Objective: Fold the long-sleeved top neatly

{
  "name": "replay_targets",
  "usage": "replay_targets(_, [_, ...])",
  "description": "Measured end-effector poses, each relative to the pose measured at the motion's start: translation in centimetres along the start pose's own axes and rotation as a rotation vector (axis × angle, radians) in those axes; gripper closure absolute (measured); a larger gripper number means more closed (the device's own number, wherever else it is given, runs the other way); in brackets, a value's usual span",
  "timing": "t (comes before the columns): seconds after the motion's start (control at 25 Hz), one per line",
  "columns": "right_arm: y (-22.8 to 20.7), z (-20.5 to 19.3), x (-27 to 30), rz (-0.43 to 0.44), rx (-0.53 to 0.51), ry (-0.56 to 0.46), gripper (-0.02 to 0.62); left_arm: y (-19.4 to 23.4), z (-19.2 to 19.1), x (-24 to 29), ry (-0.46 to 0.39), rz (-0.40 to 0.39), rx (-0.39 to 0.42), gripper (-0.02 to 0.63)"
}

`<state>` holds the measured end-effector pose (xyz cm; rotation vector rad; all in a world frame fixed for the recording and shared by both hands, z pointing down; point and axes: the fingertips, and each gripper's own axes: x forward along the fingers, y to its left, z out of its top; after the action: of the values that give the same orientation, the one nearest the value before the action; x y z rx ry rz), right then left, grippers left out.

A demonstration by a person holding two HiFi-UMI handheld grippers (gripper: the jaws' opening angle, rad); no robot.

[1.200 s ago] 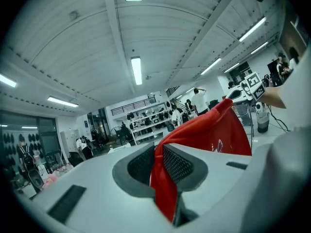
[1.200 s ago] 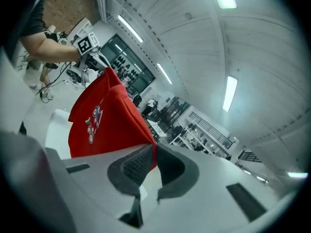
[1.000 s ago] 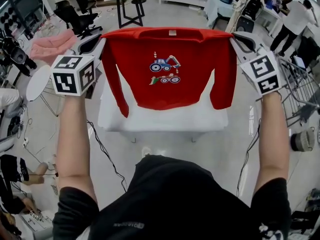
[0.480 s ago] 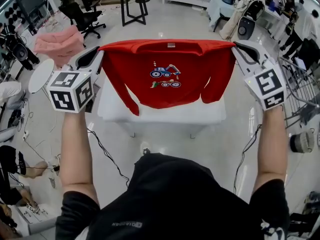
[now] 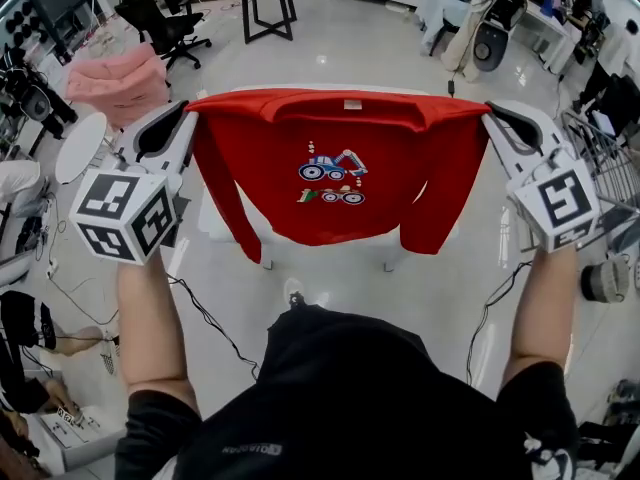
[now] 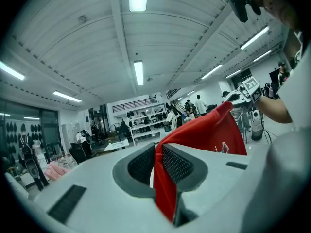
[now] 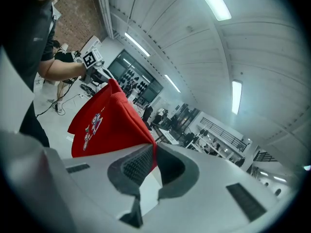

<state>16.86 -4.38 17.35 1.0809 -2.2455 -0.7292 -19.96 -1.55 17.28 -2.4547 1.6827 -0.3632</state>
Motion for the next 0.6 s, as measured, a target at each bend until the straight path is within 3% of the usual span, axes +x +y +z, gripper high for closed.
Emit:
replay_targets(0.16, [0.0,-2.5,3.7,0.025,0.062,0.063,0.568,1.2,-2.8,4.0,0.080,-0.025,-0.047,0.555])
replay_targets(0.36, [1.9,-7.9,11.1,0.084,0.160,0.199,0.568,2.7,-10.9,11.3,0.247,-0.081,-0.127,0.555])
replay_targets(0.6, [3.0,-14.1,19.4,0.087,0.252,0.364,0.567,4.7,-18.4,20.2,0.352,-0.176,-0.132,0.555])
